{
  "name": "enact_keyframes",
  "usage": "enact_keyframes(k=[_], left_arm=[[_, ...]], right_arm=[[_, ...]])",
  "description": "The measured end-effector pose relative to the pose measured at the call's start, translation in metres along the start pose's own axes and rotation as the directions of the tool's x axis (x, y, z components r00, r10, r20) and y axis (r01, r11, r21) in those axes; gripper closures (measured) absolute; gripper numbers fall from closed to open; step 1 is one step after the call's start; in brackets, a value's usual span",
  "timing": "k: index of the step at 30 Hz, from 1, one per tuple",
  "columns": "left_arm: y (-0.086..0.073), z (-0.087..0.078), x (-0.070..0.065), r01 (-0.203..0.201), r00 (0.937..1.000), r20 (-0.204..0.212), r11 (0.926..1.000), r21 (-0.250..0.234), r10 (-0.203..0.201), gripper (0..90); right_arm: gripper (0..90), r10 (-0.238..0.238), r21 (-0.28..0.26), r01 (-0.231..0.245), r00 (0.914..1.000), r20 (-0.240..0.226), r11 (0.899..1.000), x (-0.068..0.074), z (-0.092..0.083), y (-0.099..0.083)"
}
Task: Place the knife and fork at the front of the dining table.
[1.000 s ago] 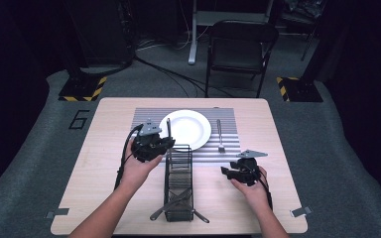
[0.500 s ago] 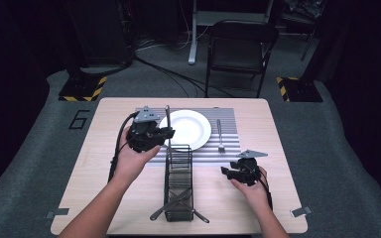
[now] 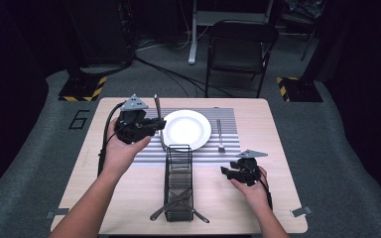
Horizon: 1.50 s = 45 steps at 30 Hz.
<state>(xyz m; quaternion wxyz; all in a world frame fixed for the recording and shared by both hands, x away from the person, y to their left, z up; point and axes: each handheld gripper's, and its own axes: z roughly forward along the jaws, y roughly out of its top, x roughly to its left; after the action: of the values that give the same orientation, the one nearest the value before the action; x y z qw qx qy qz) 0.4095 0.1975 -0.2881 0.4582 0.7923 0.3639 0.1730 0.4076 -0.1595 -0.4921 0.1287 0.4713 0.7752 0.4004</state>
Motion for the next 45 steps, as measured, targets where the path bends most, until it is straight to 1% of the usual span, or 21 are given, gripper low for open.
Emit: enact_keyframes(k=[5, 9, 14, 16, 20, 24, 25, 28, 29, 30, 31, 34, 36, 37, 38, 42, 44, 45], left_arm=[[-0.008, 0.006, 0.011, 0.012, 0.9999, -0.008, 0.9999, 0.011, -0.012, 81.2], [-0.016, 0.011, 0.016, 0.023, 0.9996, -0.015, 0.9997, 0.006, -0.023, 81.2], [-0.026, 0.017, 0.021, 0.025, 0.9994, -0.025, 0.9996, 0.01, -0.025, 81.2], [-0.028, 0.018, 0.023, 0.025, 0.9993, -0.027, 0.9996, 0.012, -0.025, 81.2], [-0.035, 0.019, 0.028, 0.026, 0.9986, -0.047, 0.9996, 0.013, -0.026, 81.2], [-0.044, 0.019, 0.037, 0.04, 0.9974, -0.06, 0.999, 0.017, -0.039, 81.2], [-0.044, 0.019, 0.037, 0.04, 0.9974, -0.06, 0.999, 0.017, -0.039, 81.2], [-0.052, 0.02, 0.045, 0.051, 0.9953, -0.083, 0.9986, 0.015, -0.05, 81.2], [-0.052, 0.02, 0.045, 0.051, 0.9953, -0.083, 0.9986, 0.015, -0.05, 81.2], [-0.056, 0.021, 0.049, 0.053, 0.9942, -0.094, 0.9985, 0.015, -0.051, 81.2], [-0.056, 0.021, 0.049, 0.053, 0.9942, -0.094, 0.9985, 0.015, -0.051, 81.3], [-0.063, 0.021, 0.057, 0.058, 0.9915, -0.117, 0.9983, 0.007, -0.057, 81.3], [-0.067, 0.021, 0.061, 0.066, 0.9903, -0.123, 0.9978, 0.008, -0.065, 81.3], [-0.067, 0.021, 0.061, 0.066, 0.9903, -0.123, 0.9978, 0.008, -0.065, 81.3], [-0.069, 0.022, 0.063, 0.077, 0.9892, -0.125, 0.997, -0.002, -0.077, 81.3], [-0.077, 0.023, 0.071, 0.094, 0.986, -0.139, 0.9955, 0.004, -0.093, 81.3], [-0.084, 0.024, 0.077, 0.111, 0.9823, -0.153, 0.9939, 0.004, -0.109, 81.3], [-0.084, 0.024, 0.077, 0.111, 0.9823, -0.153, 0.9939, 0.004, -0.109, 81.3]], right_arm=[[49.4, 0.002, -0.001, -0.002, 1.0, 0.001, 1.0, 0.0, 0.0, 0.0], [49.4, -0.004, 0.002, 0.004, 1.0, 0.002, 1.0, -0.001, 0.0, 0.0], [49.4, -0.005, -0.001, 0.005, 1.0, 0.0, 1.0, -0.001, 0.0, 0.0], [49.4, -0.006, 0.002, 0.006, 1.0, 0.001, 1.0, -0.001, 0.0, 0.0], [49.4, -0.006, 0.001, 0.006, 1.0, -0.001, 1.0, 0.0, 0.0, 0.0], [49.4, 0.002, 0.004, -0.002, 1.0, 0.0, 1.0, 0.0, 0.0, 0.0], [49.4, 0.002, 0.004, -0.002, 1.0, 0.0, 1.0, 0.0, 0.0, 0.0], [49.4, 0.002, 0.003, -0.002, 1.0, 0.004, 1.0, 0.0, 0.001, -0.001], [49.4, 0.002, 0.003, -0.002, 1.0, 0.004, 1.0, 0.0, 0.001, -0.001], [49.4, 0.003, 0.003, -0.003, 1.0, 0.004, 1.0, 0.0, 0.001, -0.001], [49.4, 0.003, 0.003, -0.003, 1.0, 0.004, 1.0, 0.0, 0.001, -0.001], [49.4, 0.004, 0.004, -0.004, 1.0, 0.004, 1.0, 0.001, 0.001, -0.001], [49.4, 0.002, 0.003, -0.002, 1.0, 0.004, 1.0, 0.0, 0.001, -0.001], [49.4, 0.002, 0.003, -0.002, 1.0, 0.004, 1.0, 0.0, 0.001, -0.001], [49.4, 0.001, 0.004, -0.001, 1.0, 0.006, 1.0, 0.0, 0.001, -0.001], [49.4, 0.001, 0.005, -0.001, 1.0, 0.006, 1.0, 0.001, 0.001, -0.001], [49.4, -0.005, 0.006, 0.005, 1.0, 0.004, 1.0, 0.0, 0.002, -0.001], [49.4, -0.005, 0.006, 0.005, 1.0, 0.004, 1.0, 0.0, 0.002, -0.001]])
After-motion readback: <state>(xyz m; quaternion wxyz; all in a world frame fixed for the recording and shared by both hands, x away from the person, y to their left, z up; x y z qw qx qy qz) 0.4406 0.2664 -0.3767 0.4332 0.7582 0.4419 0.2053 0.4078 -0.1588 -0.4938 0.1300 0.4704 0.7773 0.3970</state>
